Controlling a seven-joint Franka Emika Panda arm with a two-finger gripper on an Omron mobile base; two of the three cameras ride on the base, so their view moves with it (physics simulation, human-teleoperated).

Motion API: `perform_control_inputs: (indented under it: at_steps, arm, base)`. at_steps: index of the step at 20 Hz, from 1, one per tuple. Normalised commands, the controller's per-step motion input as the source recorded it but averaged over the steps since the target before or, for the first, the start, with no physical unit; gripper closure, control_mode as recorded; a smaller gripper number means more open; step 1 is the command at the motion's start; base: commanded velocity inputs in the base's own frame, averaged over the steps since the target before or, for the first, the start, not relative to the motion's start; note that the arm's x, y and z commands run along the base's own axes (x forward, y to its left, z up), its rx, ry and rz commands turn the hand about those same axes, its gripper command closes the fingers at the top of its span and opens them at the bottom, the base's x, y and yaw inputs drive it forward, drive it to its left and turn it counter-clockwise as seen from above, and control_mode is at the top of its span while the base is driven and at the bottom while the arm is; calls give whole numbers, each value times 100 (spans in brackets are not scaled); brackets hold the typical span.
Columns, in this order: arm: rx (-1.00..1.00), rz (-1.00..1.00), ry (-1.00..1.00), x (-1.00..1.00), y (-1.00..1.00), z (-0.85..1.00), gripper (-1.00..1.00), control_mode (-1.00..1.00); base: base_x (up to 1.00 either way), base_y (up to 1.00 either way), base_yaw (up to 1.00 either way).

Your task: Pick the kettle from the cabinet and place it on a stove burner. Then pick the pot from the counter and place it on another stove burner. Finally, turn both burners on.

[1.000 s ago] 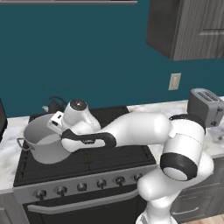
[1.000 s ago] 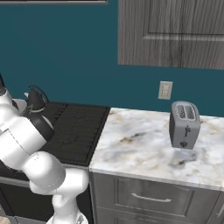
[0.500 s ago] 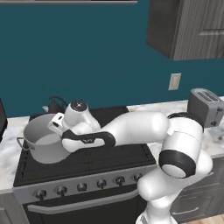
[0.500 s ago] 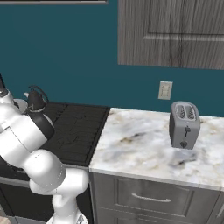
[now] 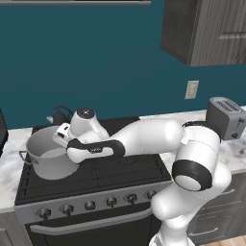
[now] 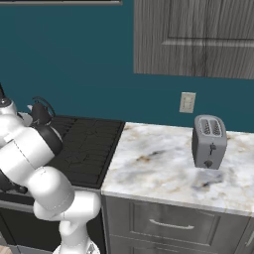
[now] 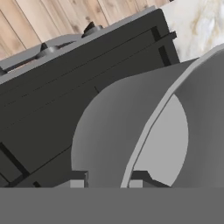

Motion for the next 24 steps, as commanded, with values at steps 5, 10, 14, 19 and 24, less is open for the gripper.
perform_control_inputs:
  at_steps: [5, 10, 14, 19, 24]
  arm:
    - [-1, 0, 2, -15, 0, -45, 100, -100]
    - [-2, 0, 1, -14, 3, -42, -100, -100]
    - [0, 0, 0, -15, 0, -25, -100, -100]
    - [0, 0, -3, -26, 0, -3, -100, -100]
    - [0, 0, -8, -30, 0, 6, -100, -100]
  base:
    - [0, 0, 0]
    - [0, 0, 0]
    - [0, 0, 0]
    - [0, 0, 0]
    - [0, 0, 0]
